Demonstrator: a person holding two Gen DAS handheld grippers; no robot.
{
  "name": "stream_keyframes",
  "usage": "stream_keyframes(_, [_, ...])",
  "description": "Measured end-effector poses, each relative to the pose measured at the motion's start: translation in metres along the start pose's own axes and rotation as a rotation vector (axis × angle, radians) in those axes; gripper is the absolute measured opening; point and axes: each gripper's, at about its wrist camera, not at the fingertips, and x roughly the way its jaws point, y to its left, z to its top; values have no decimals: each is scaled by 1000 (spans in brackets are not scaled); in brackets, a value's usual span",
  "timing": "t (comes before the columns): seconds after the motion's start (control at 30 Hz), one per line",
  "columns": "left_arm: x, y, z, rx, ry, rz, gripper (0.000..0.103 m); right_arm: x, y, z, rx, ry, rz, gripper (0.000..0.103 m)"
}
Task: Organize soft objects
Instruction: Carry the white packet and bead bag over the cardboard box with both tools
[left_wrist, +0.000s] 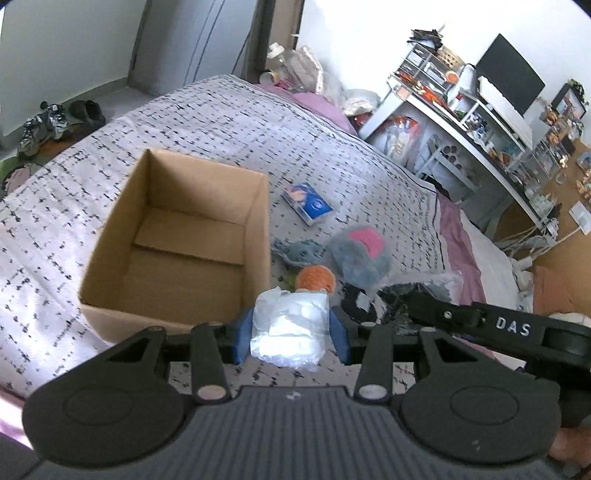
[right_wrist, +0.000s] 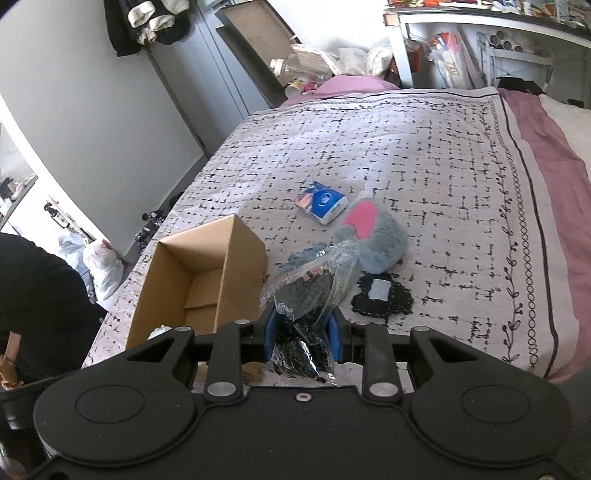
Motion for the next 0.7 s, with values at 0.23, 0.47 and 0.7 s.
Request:
stream_keyframes(0.23, [1, 18, 12, -11, -9, 28, 44, 8, 17, 3, -22, 9, 9, 28])
stream_keyframes(0.47, [7, 36, 26, -31, -9, 70, 44, 20, 33, 13, -20, 9, 42, 28])
stream_keyframes(0.7, [18, 56, 39, -73, -3, 116, 44, 32, 49, 25, -26, 7, 81, 28])
